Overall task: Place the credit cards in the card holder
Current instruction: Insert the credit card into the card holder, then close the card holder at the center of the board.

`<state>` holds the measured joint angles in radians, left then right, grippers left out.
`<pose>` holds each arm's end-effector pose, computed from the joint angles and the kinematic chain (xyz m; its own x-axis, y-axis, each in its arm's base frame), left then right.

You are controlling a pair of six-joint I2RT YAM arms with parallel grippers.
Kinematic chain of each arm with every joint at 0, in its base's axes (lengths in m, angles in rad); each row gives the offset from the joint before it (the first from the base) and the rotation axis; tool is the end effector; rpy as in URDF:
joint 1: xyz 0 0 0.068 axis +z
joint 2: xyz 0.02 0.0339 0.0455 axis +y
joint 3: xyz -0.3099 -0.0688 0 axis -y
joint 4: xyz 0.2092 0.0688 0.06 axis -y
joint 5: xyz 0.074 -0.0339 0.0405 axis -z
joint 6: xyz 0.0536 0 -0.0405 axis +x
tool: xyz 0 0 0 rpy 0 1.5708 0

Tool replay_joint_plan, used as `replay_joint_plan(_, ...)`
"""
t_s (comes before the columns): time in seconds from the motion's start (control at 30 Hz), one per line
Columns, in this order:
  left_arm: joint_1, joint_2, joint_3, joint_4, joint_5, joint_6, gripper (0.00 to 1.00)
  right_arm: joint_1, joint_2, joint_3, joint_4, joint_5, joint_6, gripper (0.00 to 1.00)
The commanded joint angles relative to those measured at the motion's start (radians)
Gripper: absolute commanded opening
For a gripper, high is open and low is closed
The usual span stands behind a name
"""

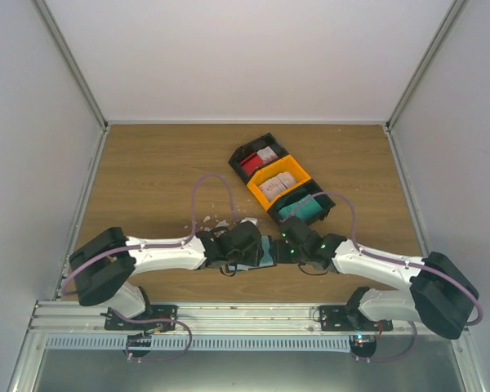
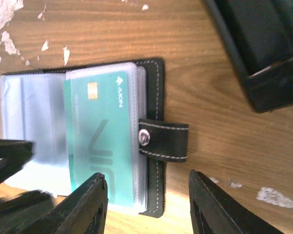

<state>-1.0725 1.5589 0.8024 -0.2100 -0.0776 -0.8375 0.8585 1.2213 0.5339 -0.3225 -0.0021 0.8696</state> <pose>0.1384 -0.2458 0.2186 -0.8983 0.1010 -0.4277 0.2799 0.8819 -0.3794 0.1186 0.1375 0.2102 -0.9359 0.0853 -0.3418 -0.0659 0.9108 0.4076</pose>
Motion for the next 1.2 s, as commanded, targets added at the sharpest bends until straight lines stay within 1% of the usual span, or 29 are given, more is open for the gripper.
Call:
replay_joint_plan(0.0,0.020,-0.100,-0.007,-0.033,-0.062,0.013,0.50,-0.029,-0.001,0.028,-0.044,0.061,-0.016,0.49)
replay_joint_plan(0.1,0.057,-0.161,-0.048,-0.082,-0.084,-0.019,0.62,-0.057,0.017,0.034,-0.039,0.060,-0.040,0.52)
replay_joint_plan(0.13,0.072,-0.182,-0.067,-0.090,-0.082,-0.024,0.65,-0.067,0.023,0.035,-0.028,0.056,-0.051,0.53)
replay_joint_plan(0.23,0.124,-0.239,-0.133,-0.097,-0.054,-0.038,0.67,-0.103,0.048,0.034,0.041,-0.006,-0.121,0.53)
replay_joint_plan(0.3,0.149,-0.258,-0.164,-0.112,-0.048,-0.061,0.64,-0.129,0.080,0.034,0.092,-0.086,-0.169,0.50)
replay_joint_plan(0.33,0.156,-0.262,-0.176,-0.116,-0.044,-0.067,0.63,-0.138,0.095,0.038,0.103,-0.111,-0.183,0.45)
replay_joint_plan(0.37,0.161,-0.264,-0.186,-0.121,-0.039,-0.072,0.61,-0.142,0.107,0.042,0.112,-0.129,-0.190,0.43)
replay_joint_plan(0.5,0.186,-0.264,-0.234,-0.082,0.022,-0.075,0.54,-0.150,0.141,0.028,0.135,-0.178,-0.192,0.39)
replay_joint_plan(0.6,0.202,-0.255,-0.260,-0.050,0.066,-0.078,0.49,-0.151,0.159,0.014,0.141,-0.201,-0.187,0.31)
replay_joint_plan(0.7,0.207,-0.243,-0.269,-0.032,0.102,-0.075,0.44,-0.151,0.148,0.005,0.148,-0.215,-0.181,0.21)
replay_joint_plan(0.83,0.210,-0.220,-0.278,-0.001,0.133,-0.064,0.42,-0.151,0.115,0.025,0.127,-0.187,-0.176,0.12)
replay_joint_plan(0.97,0.212,-0.194,-0.281,0.044,0.169,-0.057,0.38,-0.152,0.067,0.060,0.094,-0.177,-0.189,0.07)
replay_joint_plan(1.1,0.212,-0.168,-0.271,0.085,0.194,-0.040,0.35,-0.151,0.024,0.091,0.074,-0.199,-0.202,0.01)
replay_joint_plan(1.17,0.212,-0.149,-0.261,0.104,0.204,-0.032,0.35,-0.152,0.006,0.101,0.073,-0.219,-0.205,0.00)
